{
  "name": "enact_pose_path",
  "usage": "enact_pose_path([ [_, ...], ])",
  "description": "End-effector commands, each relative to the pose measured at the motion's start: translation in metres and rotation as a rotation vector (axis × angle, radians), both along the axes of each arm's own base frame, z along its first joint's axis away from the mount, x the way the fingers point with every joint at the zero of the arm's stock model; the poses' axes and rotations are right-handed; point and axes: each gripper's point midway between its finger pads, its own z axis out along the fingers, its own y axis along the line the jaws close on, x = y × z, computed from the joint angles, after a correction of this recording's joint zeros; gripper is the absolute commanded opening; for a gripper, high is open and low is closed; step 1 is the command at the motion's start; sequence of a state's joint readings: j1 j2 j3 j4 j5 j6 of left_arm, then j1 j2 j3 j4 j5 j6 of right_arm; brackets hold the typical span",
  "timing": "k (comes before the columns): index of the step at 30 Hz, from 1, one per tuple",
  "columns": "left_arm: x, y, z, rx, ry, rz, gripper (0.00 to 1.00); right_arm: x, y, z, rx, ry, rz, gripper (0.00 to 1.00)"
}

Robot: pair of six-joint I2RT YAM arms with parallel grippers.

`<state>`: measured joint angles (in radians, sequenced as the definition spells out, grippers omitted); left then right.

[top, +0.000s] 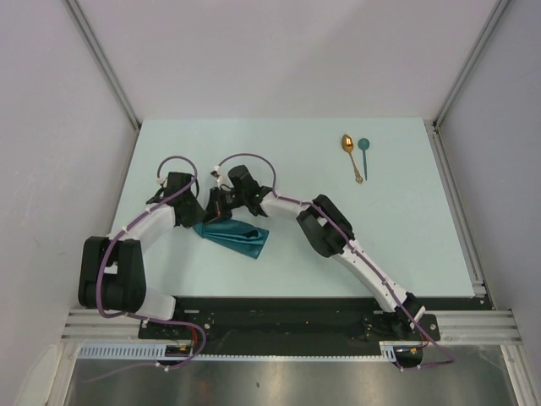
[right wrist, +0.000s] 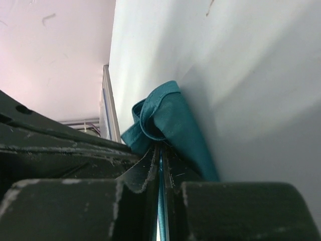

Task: Fold the napkin into a case and place the utensils inside
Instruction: Grasp the top corner of the smaller rectangle folded napkin from the folded napkin.

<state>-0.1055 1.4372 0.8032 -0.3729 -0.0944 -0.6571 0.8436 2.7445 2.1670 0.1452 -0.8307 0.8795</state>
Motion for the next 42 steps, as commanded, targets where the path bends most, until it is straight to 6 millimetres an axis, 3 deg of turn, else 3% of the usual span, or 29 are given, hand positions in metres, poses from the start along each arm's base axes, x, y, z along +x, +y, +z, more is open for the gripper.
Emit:
enact_pose_path([
  [1,0.006,-0.008,-0.001,-0.039,-0.034,0.016,0.00,0.002,0.016,0.009,0.033,-0.037,-0.010,0.09],
  [4,0.006,-0.008,-0.003,-0.049,-0.030,0.031,0.00,0.016,0.015,0.001,0.035,-0.040,-0.032,0.12],
  [11,0.006,0.006,0.009,-0.006,-0.050,0.078,0.00,0.019,-0.013,0.047,0.089,-0.022,-0.039,0.16],
  [15,0.005,0.010,0.009,-0.010,-0.050,0.099,0.00,0.016,-0.022,0.063,0.102,-0.048,-0.025,0.17],
  [22,0.005,0.010,0.010,-0.016,-0.053,0.106,0.00,0.006,-0.015,0.045,0.077,-0.041,-0.004,0.16],
  [35,0.003,0.006,0.011,-0.048,-0.079,0.114,0.00,-0.006,0.030,0.023,0.080,-0.037,0.032,0.15],
  [42,0.003,0.005,0.008,-0.055,-0.075,0.113,0.00,-0.005,0.017,0.013,0.051,-0.037,0.028,0.15],
])
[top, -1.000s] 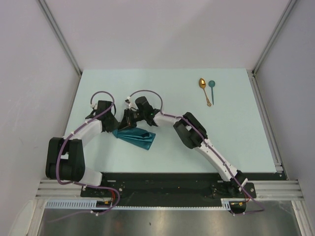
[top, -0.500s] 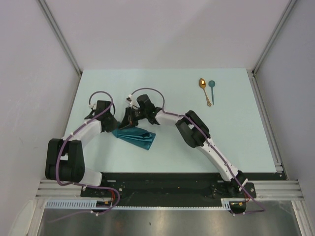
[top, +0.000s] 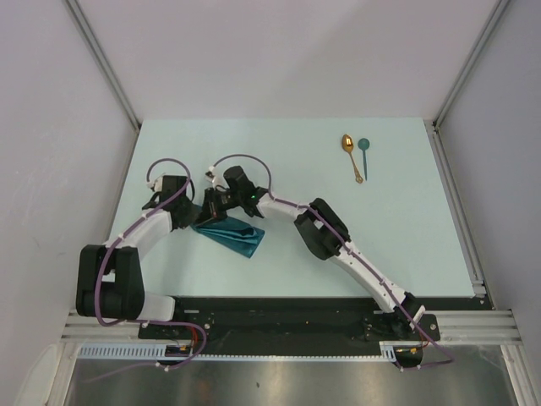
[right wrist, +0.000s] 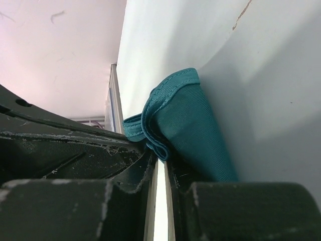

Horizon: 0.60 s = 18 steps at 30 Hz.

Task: Fold the napkin into a case and place the utensils inside
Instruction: Grasp the top corner of the smaller rectangle folded napkin from the folded napkin.

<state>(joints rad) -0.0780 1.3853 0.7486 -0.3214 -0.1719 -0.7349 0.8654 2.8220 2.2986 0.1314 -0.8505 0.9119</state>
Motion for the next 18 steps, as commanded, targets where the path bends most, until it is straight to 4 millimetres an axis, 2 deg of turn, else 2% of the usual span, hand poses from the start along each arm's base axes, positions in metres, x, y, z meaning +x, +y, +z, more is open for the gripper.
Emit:
enact_pose_path([
  [1,0.002,-0.015,0.004,-0.066,-0.016,-0.022,0.00,0.003,-0.003,0.011,0.020,-0.049,-0.009,0.15],
  [2,0.003,-0.015,0.004,-0.066,-0.018,-0.022,0.00,0.008,-0.008,0.012,0.018,-0.052,-0.017,0.15],
  [3,0.003,-0.014,0.003,-0.063,-0.015,-0.019,0.00,0.010,-0.011,0.021,0.021,-0.061,-0.021,0.15],
  [4,0.003,-0.014,0.004,-0.061,-0.017,-0.019,0.00,0.010,-0.016,0.019,0.012,-0.059,-0.021,0.15],
  [10,0.003,-0.010,0.011,-0.044,-0.035,-0.008,0.00,0.017,-0.033,0.051,0.044,-0.107,-0.044,0.15],
  [18,0.001,-0.012,0.010,-0.051,-0.032,-0.016,0.00,0.016,-0.039,0.044,0.031,-0.101,-0.049,0.16],
])
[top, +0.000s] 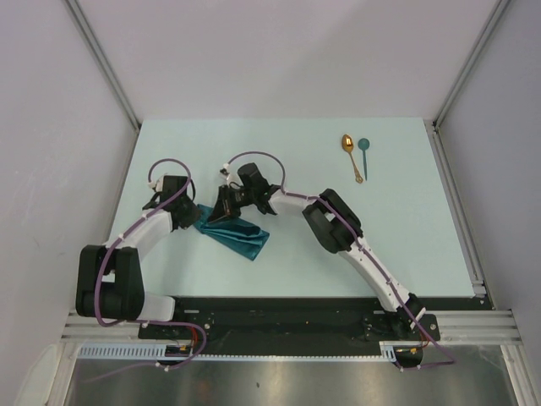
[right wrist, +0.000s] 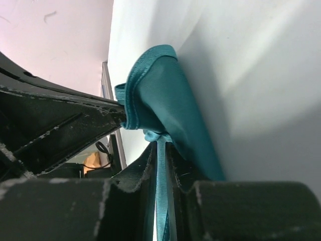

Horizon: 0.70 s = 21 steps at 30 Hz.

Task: Fold the napkin into a case and place the utensils inside
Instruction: Grasp the top corner of the smaller rectangle folded napkin from the folded napkin.

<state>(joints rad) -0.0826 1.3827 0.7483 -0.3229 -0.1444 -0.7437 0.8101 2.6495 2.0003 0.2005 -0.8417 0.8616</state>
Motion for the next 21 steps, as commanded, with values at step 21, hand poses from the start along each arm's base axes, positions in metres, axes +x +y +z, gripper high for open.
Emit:
enact_pose_path([
  [21,0.002,-0.008,0.019,-0.036,-0.086,-0.018,0.00,0.001,0.038,0.012,0.060,-0.070,0.030,0.15],
])
